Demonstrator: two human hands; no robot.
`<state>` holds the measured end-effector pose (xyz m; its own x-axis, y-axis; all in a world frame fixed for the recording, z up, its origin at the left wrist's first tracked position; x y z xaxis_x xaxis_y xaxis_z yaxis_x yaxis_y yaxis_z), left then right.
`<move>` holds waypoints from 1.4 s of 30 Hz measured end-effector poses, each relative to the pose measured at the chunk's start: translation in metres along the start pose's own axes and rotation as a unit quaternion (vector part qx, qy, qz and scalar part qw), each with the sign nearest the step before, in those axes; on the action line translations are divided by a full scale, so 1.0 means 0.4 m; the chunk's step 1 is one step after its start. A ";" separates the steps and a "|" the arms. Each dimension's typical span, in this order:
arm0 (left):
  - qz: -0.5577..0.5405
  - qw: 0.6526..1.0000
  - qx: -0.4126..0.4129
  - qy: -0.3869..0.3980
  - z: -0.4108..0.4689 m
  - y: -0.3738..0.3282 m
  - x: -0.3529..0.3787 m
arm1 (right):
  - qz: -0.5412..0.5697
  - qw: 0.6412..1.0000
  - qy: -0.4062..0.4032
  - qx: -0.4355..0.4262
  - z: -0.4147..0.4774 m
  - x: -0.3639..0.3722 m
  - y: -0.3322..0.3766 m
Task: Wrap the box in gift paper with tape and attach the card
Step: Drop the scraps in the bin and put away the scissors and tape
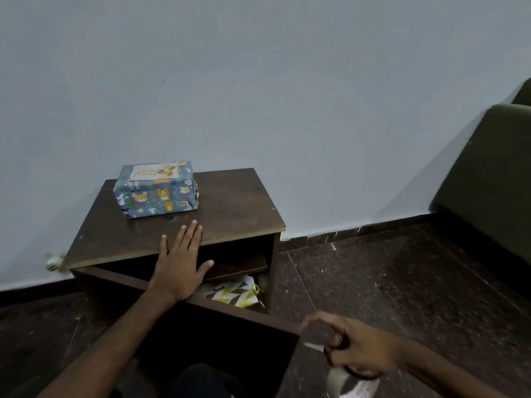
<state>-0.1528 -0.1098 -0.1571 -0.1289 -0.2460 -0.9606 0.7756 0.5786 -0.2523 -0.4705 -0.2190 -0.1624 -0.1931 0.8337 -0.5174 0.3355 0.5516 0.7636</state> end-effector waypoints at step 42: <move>-0.008 0.998 -0.014 -0.067 -0.085 0.049 0.004 | -0.342 0.872 -0.348 0.033 0.755 -0.134 -0.036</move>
<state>-0.1588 -0.0724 -0.1677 -0.0557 -0.3559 -0.9329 0.7562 0.5950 -0.2722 -0.1866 -0.2796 -0.2624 0.2296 0.0798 -0.9700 0.4187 0.8916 0.1724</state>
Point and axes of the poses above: each hand's wrist, its own z-axis towards the middle knuckle, its own x-axis out of the palm, y = z × x, the point moved 9 cm from there along z, towards the middle knuckle, and after that the axes turned 10 degrees about -z, right-handed, at the moved point
